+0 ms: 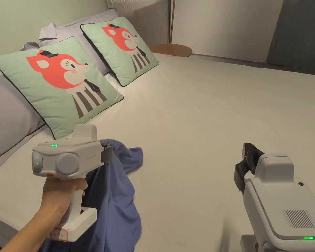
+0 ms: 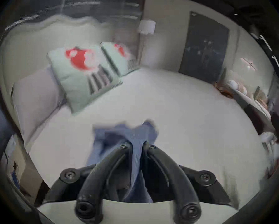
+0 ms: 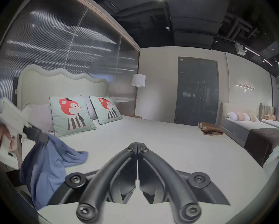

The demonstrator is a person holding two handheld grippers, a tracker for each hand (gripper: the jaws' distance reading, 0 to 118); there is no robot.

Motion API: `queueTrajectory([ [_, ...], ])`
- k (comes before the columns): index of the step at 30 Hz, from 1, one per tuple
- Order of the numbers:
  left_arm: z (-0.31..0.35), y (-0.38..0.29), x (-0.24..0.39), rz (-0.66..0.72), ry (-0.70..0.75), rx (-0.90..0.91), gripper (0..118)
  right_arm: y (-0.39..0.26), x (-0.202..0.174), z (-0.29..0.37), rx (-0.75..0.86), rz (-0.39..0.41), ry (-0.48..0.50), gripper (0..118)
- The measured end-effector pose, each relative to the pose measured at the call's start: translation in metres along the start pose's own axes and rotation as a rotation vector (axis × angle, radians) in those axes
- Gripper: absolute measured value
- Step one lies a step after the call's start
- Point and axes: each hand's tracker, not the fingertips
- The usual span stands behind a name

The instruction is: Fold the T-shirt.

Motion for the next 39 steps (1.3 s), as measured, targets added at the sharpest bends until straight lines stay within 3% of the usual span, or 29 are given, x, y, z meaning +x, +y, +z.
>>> queueTrajectory([
  [9,0.064,0.098,0.13,-0.168,-0.281,0.26,5,0.015,0.062,0.044,0.064,-0.019,-0.125,0],
  [17,0.065,0.102,0.256,-0.282,-0.507,0.269,5,0.022,0.131,0.101,0.098,0.005,-0.312,0],
  [23,0.045,0.042,0.327,-0.342,-0.658,0.124,5,0.017,0.175,0.143,0.089,0.015,-0.436,0],
  [28,0.008,-0.037,0.357,-0.367,-0.715,-0.101,5,0.004,0.193,0.164,0.054,0.019,-0.492,0],
  [39,-0.077,-0.171,0.362,-0.473,-0.523,-0.43,5,-0.02,0.187,0.162,-0.017,-0.011,-0.498,0],
])
